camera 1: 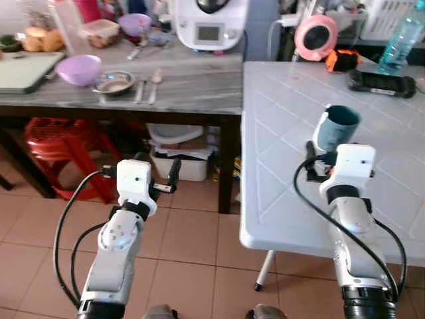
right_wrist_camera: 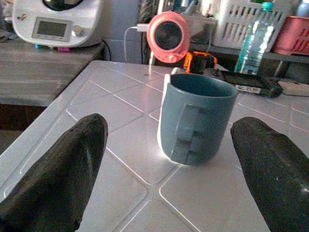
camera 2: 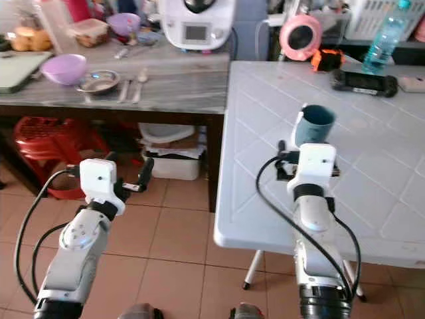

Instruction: Setting the table

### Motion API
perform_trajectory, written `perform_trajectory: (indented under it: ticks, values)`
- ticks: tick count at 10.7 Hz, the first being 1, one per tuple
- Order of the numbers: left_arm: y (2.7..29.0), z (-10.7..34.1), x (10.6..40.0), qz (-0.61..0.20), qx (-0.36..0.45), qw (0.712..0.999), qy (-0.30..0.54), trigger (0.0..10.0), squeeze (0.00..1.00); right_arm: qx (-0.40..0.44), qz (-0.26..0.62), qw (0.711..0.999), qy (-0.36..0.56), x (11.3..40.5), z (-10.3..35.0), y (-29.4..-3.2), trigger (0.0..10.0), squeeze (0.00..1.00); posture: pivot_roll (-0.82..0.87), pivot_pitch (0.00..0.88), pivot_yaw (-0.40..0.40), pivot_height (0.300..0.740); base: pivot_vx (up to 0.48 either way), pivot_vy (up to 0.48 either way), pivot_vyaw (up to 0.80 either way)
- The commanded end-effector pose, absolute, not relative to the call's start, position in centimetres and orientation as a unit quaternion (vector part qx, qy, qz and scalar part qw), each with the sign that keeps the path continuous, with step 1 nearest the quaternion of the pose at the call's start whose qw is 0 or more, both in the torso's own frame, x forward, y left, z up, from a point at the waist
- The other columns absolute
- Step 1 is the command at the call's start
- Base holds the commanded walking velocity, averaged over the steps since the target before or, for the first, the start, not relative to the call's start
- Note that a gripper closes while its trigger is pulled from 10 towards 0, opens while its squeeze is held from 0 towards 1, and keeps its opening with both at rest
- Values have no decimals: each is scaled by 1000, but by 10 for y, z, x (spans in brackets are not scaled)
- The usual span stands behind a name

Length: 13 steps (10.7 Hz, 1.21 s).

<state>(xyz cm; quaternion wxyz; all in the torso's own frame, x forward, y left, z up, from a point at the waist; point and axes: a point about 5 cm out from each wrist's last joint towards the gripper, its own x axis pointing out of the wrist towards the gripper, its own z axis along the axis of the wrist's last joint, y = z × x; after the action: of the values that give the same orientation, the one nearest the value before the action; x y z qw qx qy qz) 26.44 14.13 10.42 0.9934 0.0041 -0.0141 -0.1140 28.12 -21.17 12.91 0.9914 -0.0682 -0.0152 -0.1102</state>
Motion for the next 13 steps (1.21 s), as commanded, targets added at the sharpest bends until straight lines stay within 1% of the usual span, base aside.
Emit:
perform_trajectory:
  ticks: [1,2,3,4,5,7,9,13]
  values:
    - [141,104,259,-127,13,992,-6,10000,0,-74,-124,990,-7,282,128,-219,10000,0,6,0,61,740,0,0,0]
    - [139,101,249,-147,19,989,4,10000,0,-63,-145,987,4,281,126,-225,10000,0,10,0,69,740,0,0,0]
    - [144,103,246,-142,22,990,11,10000,0,-55,-155,986,6,284,128,-230,10000,0,19,0,76,740,0,0,0]
    - [147,105,244,-140,24,990,14,10000,0,-52,-157,986,4,285,131,-231,10000,0,24,0,82,740,0,0,0]
    - [148,106,242,-145,26,989,20,10000,0,-45,-154,987,5,288,133,-230,10000,0,29,2,87,740,0,0,0]
    - [150,107,230,-158,30,986,39,10000,0,-41,-116,992,10,297,139,-219,10000,0,43,56,91,740,0,0,0]
    - [149,107,228,-160,29,985,48,10000,0,-41,-106,993,24,302,140,-214,10000,0,46,70,88,740,0,0,0]
    - [149,108,223,-169,25,983,69,10000,0,-38,-108,993,37,305,139,-219,10000,0,55,90,93,740,0,0,0]
